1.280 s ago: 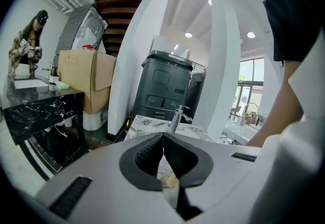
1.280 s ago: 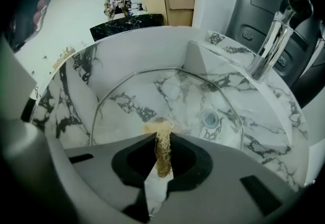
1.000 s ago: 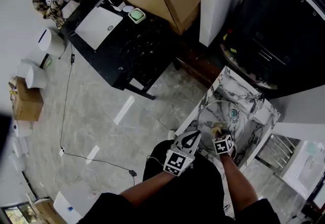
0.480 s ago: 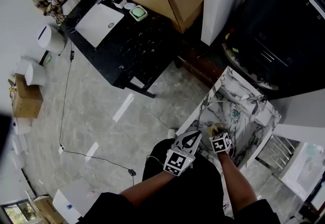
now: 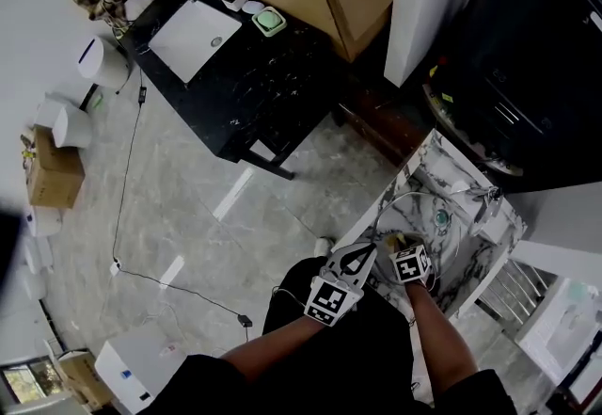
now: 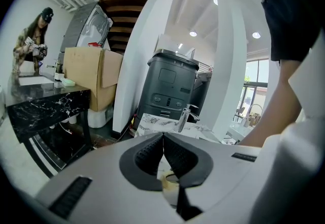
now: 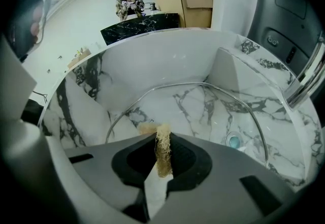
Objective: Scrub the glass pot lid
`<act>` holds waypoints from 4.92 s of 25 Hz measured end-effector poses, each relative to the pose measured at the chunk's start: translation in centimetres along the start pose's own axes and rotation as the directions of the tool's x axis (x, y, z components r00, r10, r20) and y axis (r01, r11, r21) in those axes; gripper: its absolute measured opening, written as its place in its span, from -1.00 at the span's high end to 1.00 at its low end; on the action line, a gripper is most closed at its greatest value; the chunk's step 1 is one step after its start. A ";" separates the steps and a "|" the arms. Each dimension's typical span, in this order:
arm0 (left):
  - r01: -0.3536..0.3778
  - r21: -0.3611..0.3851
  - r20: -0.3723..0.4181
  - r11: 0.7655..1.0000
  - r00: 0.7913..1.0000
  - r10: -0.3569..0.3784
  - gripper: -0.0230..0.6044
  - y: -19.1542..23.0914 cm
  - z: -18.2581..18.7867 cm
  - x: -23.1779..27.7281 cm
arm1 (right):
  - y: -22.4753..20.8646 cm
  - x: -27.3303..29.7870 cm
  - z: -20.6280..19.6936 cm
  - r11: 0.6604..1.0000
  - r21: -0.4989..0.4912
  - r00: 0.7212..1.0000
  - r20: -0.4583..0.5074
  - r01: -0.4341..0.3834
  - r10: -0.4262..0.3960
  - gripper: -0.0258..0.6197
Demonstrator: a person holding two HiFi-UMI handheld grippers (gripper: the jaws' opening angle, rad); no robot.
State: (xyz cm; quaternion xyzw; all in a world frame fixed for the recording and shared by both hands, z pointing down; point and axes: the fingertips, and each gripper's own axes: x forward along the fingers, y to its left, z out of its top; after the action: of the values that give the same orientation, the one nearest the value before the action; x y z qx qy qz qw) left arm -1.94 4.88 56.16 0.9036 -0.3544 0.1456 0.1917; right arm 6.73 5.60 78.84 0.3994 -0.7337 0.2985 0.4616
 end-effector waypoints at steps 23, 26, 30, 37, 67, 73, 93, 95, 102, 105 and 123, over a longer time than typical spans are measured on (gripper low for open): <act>-0.006 -0.016 -0.028 1.000 1.000 0.006 0.87 1.3 0.4 2.3 | -3.0 1.0 3.4 0.999 0.035 1.000 0.025 0.008 -0.009 0.73; -0.001 -0.024 -0.023 1.000 1.000 0.000 0.87 1.0 0.4 2.9 | -3.7 1.0 3.3 0.997 0.070 0.999 0.033 0.011 -0.014 0.73; 0.014 -0.011 -0.032 1.000 0.999 -0.014 0.87 0.5 0.8 3.7 | -4.6 1.2 3.2 0.995 0.099 0.999 0.046 0.018 -0.022 0.73; 0.025 -0.012 -0.045 1.000 0.999 -0.026 0.87 0.0 0.6 4.3 | -6.6 0.9 3.0 0.992 0.118 0.997 0.053 0.054 -0.060 0.73; 0.065 0.011 -0.061 0.998 0.996 -0.064 0.87 -3.6 -0.1 5.0 | -12.7 -1.1 -1.5 0.971 0.178 0.984 0.048 0.159 -0.170 0.73; 0.081 0.023 -0.057 0.996 0.995 -0.080 0.88 -4.7 -0.1 5.0 | -13.6 -1.6 -3.1 0.965 0.188 0.980 0.042 0.184 -0.195 0.73; 0.114 -0.008 -0.039 0.993 0.993 -0.115 0.87 -5.5 -0.3 3.9 | -13.4 -4.4 -8.3 0.925 0.293 0.969 -0.011 0.240 -0.248 0.73; 0.112 -0.008 -0.037 0.994 0.993 -0.112 0.88 -5.0 -0.3 3.6 | -13.0 -4.6 -8.5 0.925 0.290 0.968 -0.018 0.245 -0.250 0.73; 0.146 0.000 -0.048 0.989 0.988 -0.146 0.87 -5.0 -0.7 2.5 | -11.0 -5.1 -9.6 0.923 0.296 0.968 -0.046 0.247 -0.245 0.73; 0.155 0.001 -0.056 0.988 0.986 -0.155 0.87 -4.9 -1.0 1.9 | -9.8 -5.3 -10.1 0.923 0.302 0.971 -0.058 0.240 -0.233 0.73; 0.185 -0.013 -0.024 0.983 0.982 -0.185 0.87 -1.2 -0.4 -0.3 | -0.1 -3.6 -8.2 0.980 0.195 0.985 -0.157 -0.038 0.070 0.73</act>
State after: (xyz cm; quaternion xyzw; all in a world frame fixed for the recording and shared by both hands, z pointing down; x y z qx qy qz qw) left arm -1.36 6.05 56.08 0.9297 -0.2673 0.1365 0.2134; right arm 11.35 13.28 78.84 0.3961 -0.6718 0.4119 0.4712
